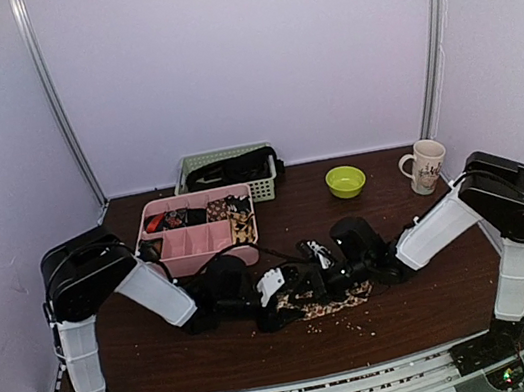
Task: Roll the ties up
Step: Roll the tie at the center of the board.
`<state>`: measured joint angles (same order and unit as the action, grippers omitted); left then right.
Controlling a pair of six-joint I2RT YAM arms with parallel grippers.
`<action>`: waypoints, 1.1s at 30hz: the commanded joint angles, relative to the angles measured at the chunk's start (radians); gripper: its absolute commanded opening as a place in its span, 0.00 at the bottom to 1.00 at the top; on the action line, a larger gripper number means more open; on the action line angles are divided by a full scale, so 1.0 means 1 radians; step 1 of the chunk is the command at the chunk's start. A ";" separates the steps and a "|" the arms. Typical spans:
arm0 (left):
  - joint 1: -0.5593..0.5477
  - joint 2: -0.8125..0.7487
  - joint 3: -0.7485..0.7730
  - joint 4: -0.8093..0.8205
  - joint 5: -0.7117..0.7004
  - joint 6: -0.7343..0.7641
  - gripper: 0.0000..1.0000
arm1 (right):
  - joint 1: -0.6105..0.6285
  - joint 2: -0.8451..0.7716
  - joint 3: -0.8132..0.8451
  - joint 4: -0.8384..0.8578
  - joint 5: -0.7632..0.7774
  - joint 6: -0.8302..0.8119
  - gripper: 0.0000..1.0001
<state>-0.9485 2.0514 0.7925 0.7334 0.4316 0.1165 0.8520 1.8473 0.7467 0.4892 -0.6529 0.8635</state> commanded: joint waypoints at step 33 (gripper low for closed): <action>-0.070 0.108 0.004 0.270 -0.099 0.083 0.66 | -0.117 -0.010 -0.238 -0.079 0.016 -0.074 0.00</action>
<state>-1.0149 2.1380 0.7692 1.0424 0.3111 0.1574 0.7464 1.8008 0.5522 0.6285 -0.7158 0.8101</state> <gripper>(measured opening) 0.718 0.071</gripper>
